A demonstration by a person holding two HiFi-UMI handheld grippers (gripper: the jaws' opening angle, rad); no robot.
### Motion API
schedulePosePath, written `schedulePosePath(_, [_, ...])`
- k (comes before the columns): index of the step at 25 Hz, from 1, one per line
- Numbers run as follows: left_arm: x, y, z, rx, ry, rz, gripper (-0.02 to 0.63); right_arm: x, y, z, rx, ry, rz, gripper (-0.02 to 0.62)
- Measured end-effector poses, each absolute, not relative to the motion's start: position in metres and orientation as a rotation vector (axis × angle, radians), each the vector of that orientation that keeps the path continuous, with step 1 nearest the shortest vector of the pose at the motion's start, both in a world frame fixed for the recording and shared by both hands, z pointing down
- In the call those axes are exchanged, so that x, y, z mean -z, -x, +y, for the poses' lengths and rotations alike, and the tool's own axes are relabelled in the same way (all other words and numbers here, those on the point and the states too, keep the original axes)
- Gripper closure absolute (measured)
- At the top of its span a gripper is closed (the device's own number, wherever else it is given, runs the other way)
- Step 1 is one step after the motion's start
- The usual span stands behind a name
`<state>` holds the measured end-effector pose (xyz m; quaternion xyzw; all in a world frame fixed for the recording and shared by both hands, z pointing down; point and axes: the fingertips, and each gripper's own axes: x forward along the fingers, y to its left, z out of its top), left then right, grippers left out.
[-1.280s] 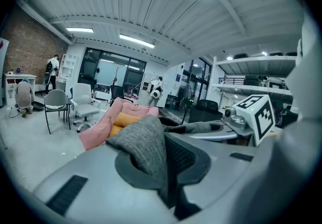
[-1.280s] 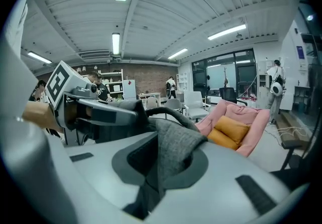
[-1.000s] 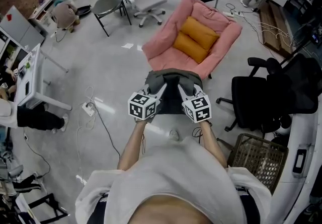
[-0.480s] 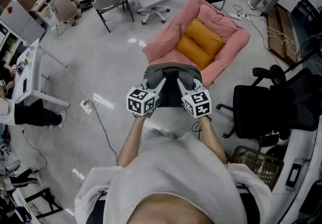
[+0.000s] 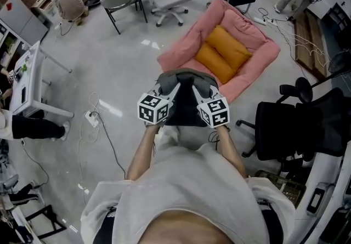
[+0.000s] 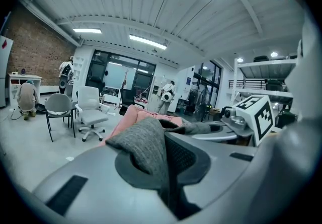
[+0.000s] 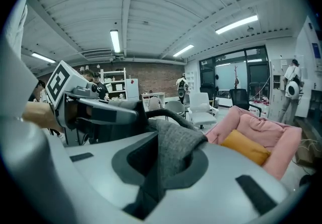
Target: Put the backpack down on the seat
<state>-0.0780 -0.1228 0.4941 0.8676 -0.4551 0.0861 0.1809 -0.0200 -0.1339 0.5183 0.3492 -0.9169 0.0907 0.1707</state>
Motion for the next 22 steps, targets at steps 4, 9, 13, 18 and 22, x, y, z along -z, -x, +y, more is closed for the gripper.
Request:
schedulePosePath(4, [-0.49,0.098,-0.173,-0.229,-2.47,-1.275,0.575,-0.515,0.04,-0.182,-0.263,-1.012,-2.604,0.568])
schedulePosePath(9, [-0.481,0.118,-0.23,-0.208,-2.49,-1.241,0.575,-0.506,0.059,-0.238,-0.282,-1.049,-2.595,0.568])
schedulePosePath(13, [-0.47,0.132,-0.274,-0.197,-2.517,-1.21,0.575,-0.493,0.072,-0.283,-0.273,-1.09,-2.593,0.568])
schedulePosePath(18, [-0.464,0.144,-0.323,-0.193,-2.554,-1.169,0.575,-0.484,0.083,-0.335,-0.244,-1.144,-2.579,0.568])
schedulePosePath(22, [-0.466,0.148,-0.355,-0.199,-2.568,-1.122,0.575,-0.484,0.088,-0.367,-0.251,-1.187,-2.55,0.566])
